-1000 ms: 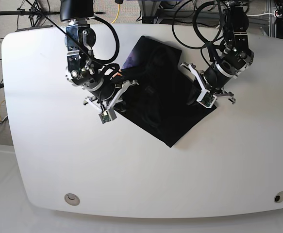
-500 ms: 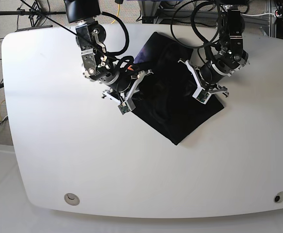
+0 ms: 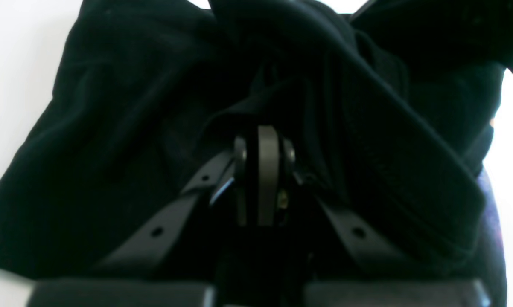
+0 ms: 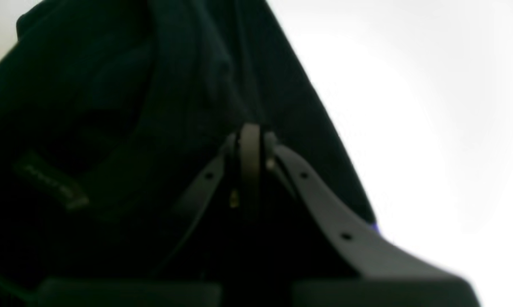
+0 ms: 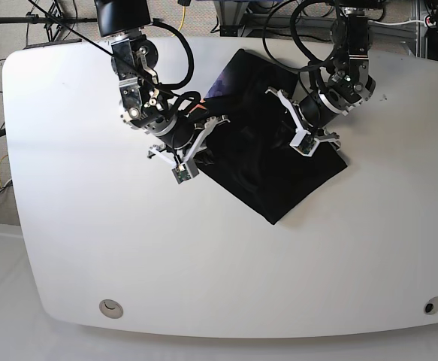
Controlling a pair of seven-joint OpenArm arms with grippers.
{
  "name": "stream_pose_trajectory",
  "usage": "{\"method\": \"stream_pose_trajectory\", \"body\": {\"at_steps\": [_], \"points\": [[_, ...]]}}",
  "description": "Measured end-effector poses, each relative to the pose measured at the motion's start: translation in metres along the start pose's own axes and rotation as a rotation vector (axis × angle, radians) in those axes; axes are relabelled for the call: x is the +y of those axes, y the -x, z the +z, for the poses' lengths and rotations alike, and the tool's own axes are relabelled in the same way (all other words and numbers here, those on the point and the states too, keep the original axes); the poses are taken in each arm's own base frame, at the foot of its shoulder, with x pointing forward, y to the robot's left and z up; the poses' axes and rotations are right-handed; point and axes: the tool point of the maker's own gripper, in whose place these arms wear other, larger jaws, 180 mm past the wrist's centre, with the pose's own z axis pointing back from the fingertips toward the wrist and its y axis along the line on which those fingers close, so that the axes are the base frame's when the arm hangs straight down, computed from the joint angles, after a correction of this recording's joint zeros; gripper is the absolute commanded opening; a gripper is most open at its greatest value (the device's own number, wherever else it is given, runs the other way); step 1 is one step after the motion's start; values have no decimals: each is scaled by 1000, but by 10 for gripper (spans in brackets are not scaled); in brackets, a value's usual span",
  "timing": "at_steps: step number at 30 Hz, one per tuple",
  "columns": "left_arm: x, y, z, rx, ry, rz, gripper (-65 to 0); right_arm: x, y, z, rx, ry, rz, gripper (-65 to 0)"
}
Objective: Fold the T-shirt properly
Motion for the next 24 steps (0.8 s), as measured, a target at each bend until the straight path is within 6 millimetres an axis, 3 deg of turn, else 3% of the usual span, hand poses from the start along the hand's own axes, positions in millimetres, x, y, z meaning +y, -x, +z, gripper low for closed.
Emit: {"method": "stream_pose_trajectory", "body": {"at_steps": [5,10,17,24], "points": [[13,13,-4,47,-26,20,-643,-18,2,6,8,47,1,-650],[20,10,-11,85,-25,47,-639,-16,2,14,29,57,32,-650],[25,-8,-15,70,-16,80,-634,-3,7,19,64,33,57,-650],[28,-29,7,-32,-27,98,-637,-9,-18,26,15,67,106,-650]]}}
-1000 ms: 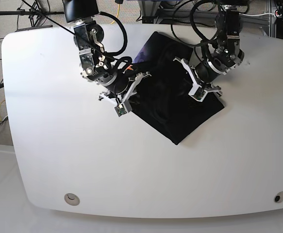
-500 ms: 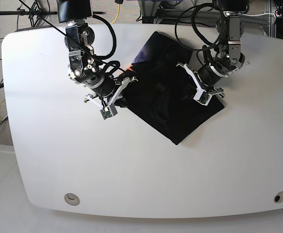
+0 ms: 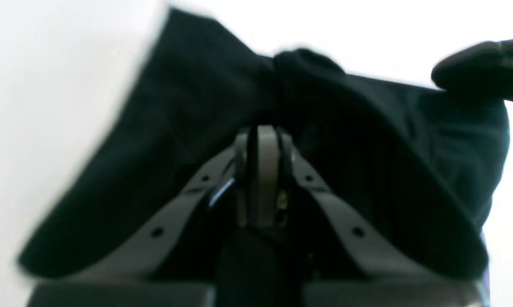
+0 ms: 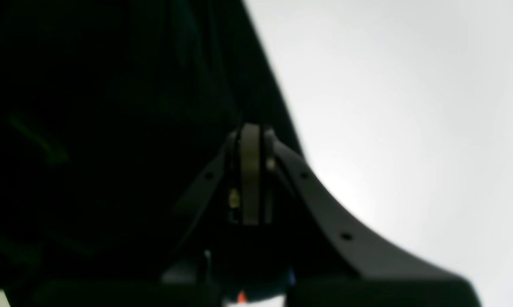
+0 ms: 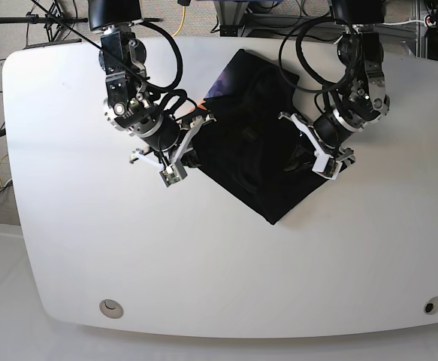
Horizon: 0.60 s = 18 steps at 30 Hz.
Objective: Fold the T-shirt properly
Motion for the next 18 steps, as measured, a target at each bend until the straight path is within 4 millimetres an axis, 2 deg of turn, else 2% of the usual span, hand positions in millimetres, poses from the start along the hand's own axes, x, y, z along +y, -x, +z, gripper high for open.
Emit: {"method": "stream_pose_trajectory", "body": {"at_steps": [4,10,18], "points": [[-3,-4,4,-27,-1,-16,-637,1,-3,-2,-4,-4,3,-648],[-15,5,4,-13,11,-42,-638,14,14,-10,34,-54,-17,-649],[-28,23,11,15,15,-39,-638,4,20,-20,45,-38,-38,-647]]}}
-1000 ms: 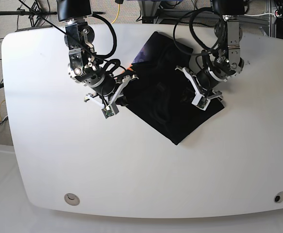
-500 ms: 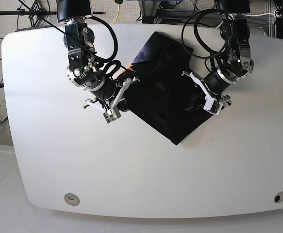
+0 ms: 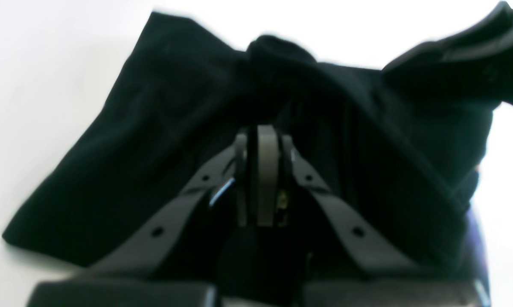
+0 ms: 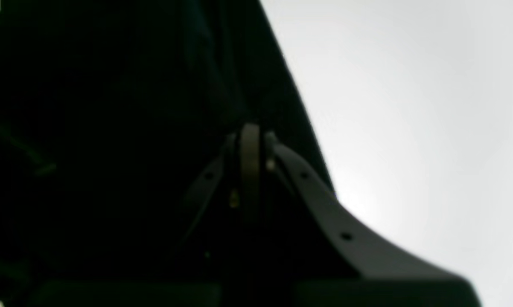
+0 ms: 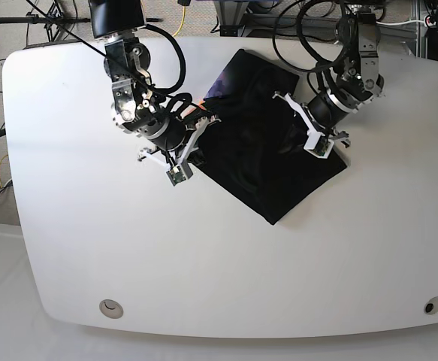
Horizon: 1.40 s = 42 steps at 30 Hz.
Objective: Fold the T-shirt properly
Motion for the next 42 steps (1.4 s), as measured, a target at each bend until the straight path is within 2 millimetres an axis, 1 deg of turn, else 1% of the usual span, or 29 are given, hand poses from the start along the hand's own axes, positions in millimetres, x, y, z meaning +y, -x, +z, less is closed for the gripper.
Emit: {"method": "stream_pose_trajectory", "body": {"at_steps": [3,6,8,11,15,17,19,21,23,27,31,35,37,38,42], "points": [[-8,9,0,30,17,3,-637,-2,2,-3,4,1,-7,-648],[-10,9,0,32,24,3,-640,-4,4,-5,12,1,-12,-649],[-7,8,0,42,16,-1,-640,-5,2,-6,12,2,-10,-650],[2,2,1,33,-6,-7,-639,-9,-8,-9,-15,6,-4,-650],[5,5,2,47,-12,-7,-640,-14,-16,-13,-37,13,-7,-650],[9,11,-1,41,-12,25,-640,-17,-17,-16,-40,12,-12,-650],[10,24,-4,58,-11,71,-641,-21,-12,-20,-22,8,-6,-650],[15,42,-6,110,-28,92,-640,-26,-8,-23,-10,15,-11,-650],[16,47,-6,109,-26,112,-641,-32,-7,-23,-16,28,-17,-650],[21,45,-4,101,-34,107,-648,-37,1,-24,1,29,-16,-650],[29,36,3,96,-52,72,-649,-37,10,-25,16,24,-21,-650],[37,35,8,114,-63,44,-648,-34,12,-21,24,23,-16,-650],[41,35,9,130,-62,39,-648,-31,11,-16,35,26,-10,-650],[42,36,9,148,-59,34,-648,-28,9,-9,47,30,-1,-650],[48,27,6,138,-60,23,-650,-17,-4,9,16,19,27,-650]]}}
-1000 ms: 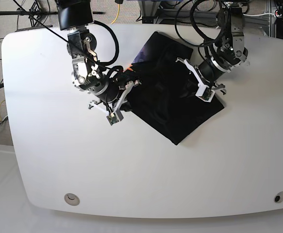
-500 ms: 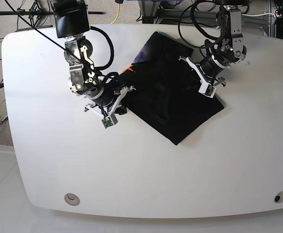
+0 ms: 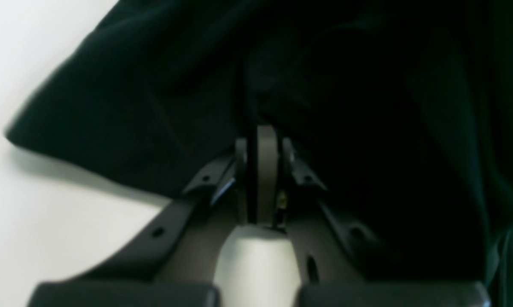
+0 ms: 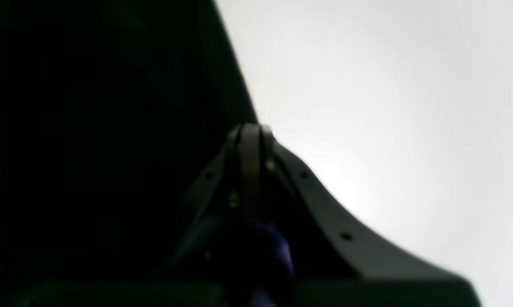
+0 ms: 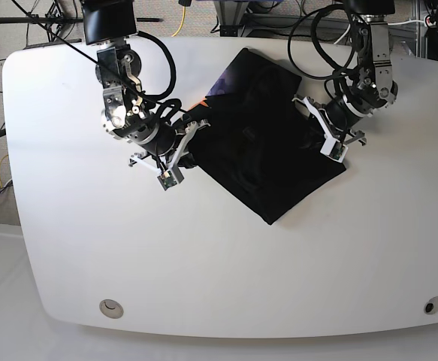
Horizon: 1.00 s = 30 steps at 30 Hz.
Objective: Fold the T-shirt properly
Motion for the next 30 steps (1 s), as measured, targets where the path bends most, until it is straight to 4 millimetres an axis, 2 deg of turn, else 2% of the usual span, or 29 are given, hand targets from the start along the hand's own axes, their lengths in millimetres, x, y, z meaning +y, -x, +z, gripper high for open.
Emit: {"method": "stream_pose_trajectory", "body": {"at_steps": [4,10,15,18,21,27,30], "points": [[0,-6,-2,-4,4,-16,-649,7,-4,7,-10,-4,7,-649],[-20,-10,3,23,25,-84,-649,18,-4,9,-15,-19,-2,-648],[-25,-13,4,2,32,-93,-646,21,-5,12,-36,-15,-11,-650],[-20,-14,1,-12,27,-86,-646,25,-1,14,-43,-21,-18,-650],[-12,-8,-6,-3,22,-75,-646,31,11,14,-14,-34,-27,-649],[5,11,-18,62,-6,-42,-647,37,29,15,21,-43,-47,-650],[8,7,-19,56,-12,-43,-646,39,38,17,42,-44,-56,-650]]}}
